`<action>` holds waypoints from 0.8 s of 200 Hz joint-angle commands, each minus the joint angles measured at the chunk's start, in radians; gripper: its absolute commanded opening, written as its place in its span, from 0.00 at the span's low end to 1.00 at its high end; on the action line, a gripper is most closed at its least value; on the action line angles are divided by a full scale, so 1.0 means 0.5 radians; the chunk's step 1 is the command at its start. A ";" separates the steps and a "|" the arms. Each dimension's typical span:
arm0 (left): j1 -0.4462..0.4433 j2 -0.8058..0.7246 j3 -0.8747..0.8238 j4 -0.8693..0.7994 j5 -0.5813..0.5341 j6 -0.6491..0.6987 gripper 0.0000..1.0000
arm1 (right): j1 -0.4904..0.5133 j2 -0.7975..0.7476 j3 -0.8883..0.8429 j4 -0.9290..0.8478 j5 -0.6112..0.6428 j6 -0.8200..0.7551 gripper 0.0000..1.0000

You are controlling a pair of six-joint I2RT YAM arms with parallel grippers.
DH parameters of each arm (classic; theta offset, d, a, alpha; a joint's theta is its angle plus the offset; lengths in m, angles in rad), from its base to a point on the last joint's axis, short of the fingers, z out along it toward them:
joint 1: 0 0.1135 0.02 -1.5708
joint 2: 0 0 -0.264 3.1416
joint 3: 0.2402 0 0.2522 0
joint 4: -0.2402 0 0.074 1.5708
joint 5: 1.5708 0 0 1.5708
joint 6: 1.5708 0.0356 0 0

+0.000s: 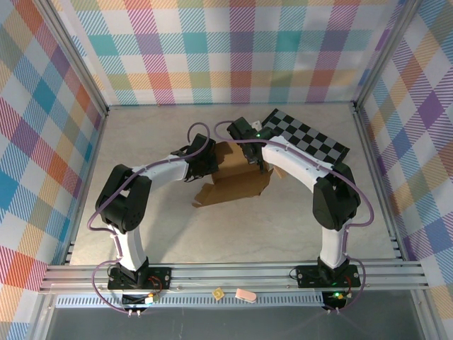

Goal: Fold the paper box

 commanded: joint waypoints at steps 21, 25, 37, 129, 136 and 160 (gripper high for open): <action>0.023 -0.063 -0.050 -0.253 -0.081 0.013 0.25 | 0.047 -0.011 0.071 -0.140 -0.038 0.036 0.00; 0.023 -0.086 -0.043 -0.253 -0.076 0.019 0.26 | 0.046 -0.008 0.074 -0.143 -0.035 0.036 0.00; 0.031 -0.146 -0.033 -0.245 -0.043 0.027 0.30 | 0.047 -0.002 0.079 -0.155 -0.035 0.041 0.00; 0.161 -0.328 -0.197 0.008 0.394 0.072 0.39 | 0.045 0.003 0.074 -0.184 -0.035 0.067 0.00; 0.161 -0.318 -0.203 0.007 0.395 0.073 0.38 | 0.047 0.003 0.073 -0.182 -0.035 0.067 0.00; 0.161 -0.268 -0.211 0.045 0.402 0.070 0.34 | 0.046 0.001 0.073 -0.180 -0.035 0.065 0.00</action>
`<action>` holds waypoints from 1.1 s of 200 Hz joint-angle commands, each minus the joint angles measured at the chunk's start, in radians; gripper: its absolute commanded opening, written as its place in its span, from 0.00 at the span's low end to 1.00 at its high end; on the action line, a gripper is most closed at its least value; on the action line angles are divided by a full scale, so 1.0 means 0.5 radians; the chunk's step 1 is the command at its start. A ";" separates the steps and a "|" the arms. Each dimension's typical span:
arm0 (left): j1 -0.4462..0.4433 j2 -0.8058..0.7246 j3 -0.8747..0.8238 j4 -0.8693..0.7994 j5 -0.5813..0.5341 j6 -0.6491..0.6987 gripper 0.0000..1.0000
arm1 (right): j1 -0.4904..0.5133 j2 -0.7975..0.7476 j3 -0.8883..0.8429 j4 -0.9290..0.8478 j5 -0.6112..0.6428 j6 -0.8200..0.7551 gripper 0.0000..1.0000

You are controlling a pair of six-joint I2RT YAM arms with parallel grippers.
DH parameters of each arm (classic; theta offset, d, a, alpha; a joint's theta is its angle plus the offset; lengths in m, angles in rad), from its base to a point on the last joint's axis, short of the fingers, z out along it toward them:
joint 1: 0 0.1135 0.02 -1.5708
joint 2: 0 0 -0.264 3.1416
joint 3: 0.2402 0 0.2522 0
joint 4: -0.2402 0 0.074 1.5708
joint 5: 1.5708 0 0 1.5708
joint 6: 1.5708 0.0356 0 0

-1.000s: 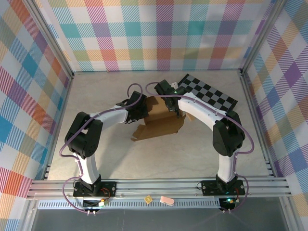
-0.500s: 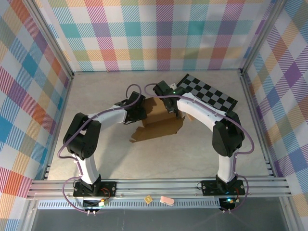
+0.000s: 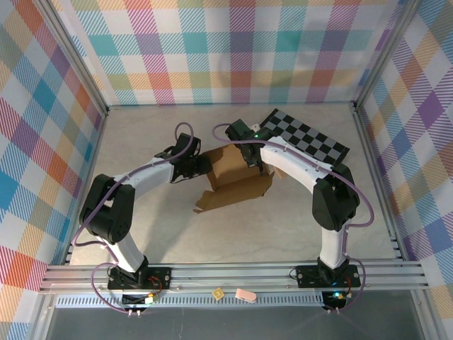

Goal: Fold the paper box

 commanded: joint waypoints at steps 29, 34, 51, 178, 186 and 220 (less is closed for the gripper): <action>0.010 0.099 0.000 0.146 0.051 0.006 0.28 | 0.013 -0.003 0.050 -0.030 -0.004 0.020 0.00; 0.010 0.108 0.005 0.157 0.051 0.003 0.27 | 0.014 0.000 0.050 -0.033 -0.004 0.024 0.00; 0.001 0.156 0.045 0.152 0.066 0.005 0.24 | 0.013 0.003 0.050 -0.033 -0.006 0.026 0.00; -0.189 0.354 0.205 -0.374 -0.534 -0.094 0.00 | 0.014 0.024 0.077 -0.038 -0.004 0.044 0.00; -0.189 0.360 0.206 -0.374 -0.544 -0.099 0.00 | 0.012 0.025 0.078 -0.038 -0.004 0.044 0.00; -0.189 0.315 0.199 -0.281 -0.471 -0.095 0.00 | 0.012 0.033 0.084 -0.038 -0.004 0.041 0.00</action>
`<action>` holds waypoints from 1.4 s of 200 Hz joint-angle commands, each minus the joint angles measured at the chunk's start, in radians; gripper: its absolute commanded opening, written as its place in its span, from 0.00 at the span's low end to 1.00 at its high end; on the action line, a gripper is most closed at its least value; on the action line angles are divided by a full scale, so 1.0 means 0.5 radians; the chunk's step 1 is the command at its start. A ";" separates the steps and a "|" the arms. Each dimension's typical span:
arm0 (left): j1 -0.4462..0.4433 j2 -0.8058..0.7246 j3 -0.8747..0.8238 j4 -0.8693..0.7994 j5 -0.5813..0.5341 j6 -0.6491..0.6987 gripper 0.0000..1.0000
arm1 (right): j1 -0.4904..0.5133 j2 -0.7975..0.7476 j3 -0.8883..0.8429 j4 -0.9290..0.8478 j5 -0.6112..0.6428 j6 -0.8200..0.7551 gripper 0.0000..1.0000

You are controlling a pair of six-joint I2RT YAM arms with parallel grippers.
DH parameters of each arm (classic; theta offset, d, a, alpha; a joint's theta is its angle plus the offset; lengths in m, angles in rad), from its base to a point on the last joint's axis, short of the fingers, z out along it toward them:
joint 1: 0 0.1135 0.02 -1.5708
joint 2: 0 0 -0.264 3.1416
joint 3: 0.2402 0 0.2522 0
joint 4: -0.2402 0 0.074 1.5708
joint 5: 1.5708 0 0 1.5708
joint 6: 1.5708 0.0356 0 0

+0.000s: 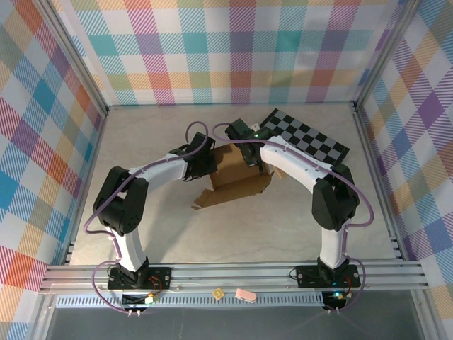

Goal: Fold the paper box

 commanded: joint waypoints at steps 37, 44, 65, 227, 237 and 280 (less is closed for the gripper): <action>-0.014 -0.034 0.017 -0.141 -0.019 0.000 0.33 | 0.014 0.036 0.065 -0.036 0.009 0.048 0.00; -0.014 -0.074 0.032 -0.156 -0.008 -0.012 0.35 | 0.013 0.039 0.065 -0.041 0.009 0.060 0.00; -0.014 -0.185 0.119 -0.256 0.017 -0.047 0.41 | 0.010 0.040 0.059 -0.056 -0.022 0.108 0.00; 0.161 -0.391 0.897 -1.126 0.236 -0.169 0.54 | -0.086 0.245 0.296 -0.354 -0.345 0.714 0.00; 0.167 -0.415 0.914 -1.140 0.213 -0.158 0.54 | -0.085 0.284 0.342 -0.429 -0.341 0.770 0.00; 0.171 -0.477 1.098 -1.266 0.101 -0.098 0.54 | -0.143 0.465 0.413 -0.760 -0.534 1.239 0.00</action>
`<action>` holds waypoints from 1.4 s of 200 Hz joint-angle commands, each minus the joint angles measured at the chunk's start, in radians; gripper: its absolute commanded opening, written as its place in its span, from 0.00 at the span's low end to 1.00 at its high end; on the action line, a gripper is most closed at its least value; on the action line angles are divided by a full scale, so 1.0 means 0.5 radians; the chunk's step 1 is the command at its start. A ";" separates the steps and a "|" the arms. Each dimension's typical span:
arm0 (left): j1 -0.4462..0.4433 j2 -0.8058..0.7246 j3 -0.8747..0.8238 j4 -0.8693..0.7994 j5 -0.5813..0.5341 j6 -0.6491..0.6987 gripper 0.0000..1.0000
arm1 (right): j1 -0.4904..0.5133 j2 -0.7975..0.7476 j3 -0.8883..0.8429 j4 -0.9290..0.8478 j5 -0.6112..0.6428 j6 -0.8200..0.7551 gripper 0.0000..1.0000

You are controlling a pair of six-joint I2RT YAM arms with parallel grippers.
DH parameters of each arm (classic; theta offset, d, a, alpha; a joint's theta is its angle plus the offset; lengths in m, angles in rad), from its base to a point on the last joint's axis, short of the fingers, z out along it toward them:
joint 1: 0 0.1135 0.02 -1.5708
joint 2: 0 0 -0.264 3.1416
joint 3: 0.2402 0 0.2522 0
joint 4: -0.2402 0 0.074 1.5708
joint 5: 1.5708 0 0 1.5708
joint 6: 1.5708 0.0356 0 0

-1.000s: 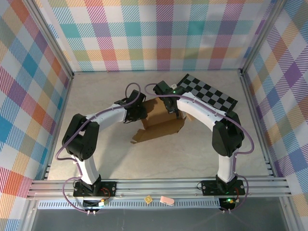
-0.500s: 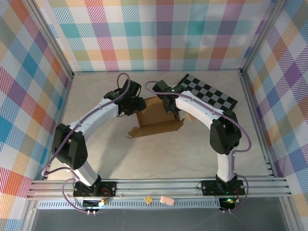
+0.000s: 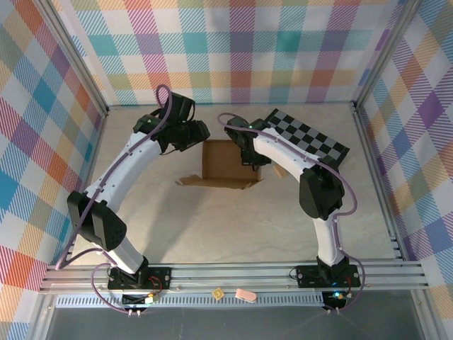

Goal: Fold the paper box

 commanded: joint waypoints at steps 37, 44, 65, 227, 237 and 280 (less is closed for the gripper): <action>0.013 -0.173 0.172 -0.195 -0.148 0.070 0.54 | -0.082 0.266 0.122 -0.574 -0.431 0.795 0.00; 0.013 -0.194 0.163 -0.196 -0.166 0.068 0.54 | -0.085 0.312 0.162 -0.645 -0.470 0.878 0.00; 0.013 -0.240 0.140 -0.199 -0.180 0.067 0.54 | -0.091 0.382 0.203 -0.751 -0.630 1.158 0.00; 0.013 -0.334 -0.041 -0.331 0.028 0.053 0.53 | -0.086 0.498 -0.016 -0.473 -1.609 2.371 0.04; 0.013 -0.331 -0.042 -0.334 0.042 0.058 0.53 | -0.089 0.479 -0.041 -0.448 -1.606 2.377 0.15; 0.014 -0.299 -0.025 -0.337 0.126 0.127 0.54 | -0.089 0.296 -0.110 -0.390 -1.501 2.426 0.48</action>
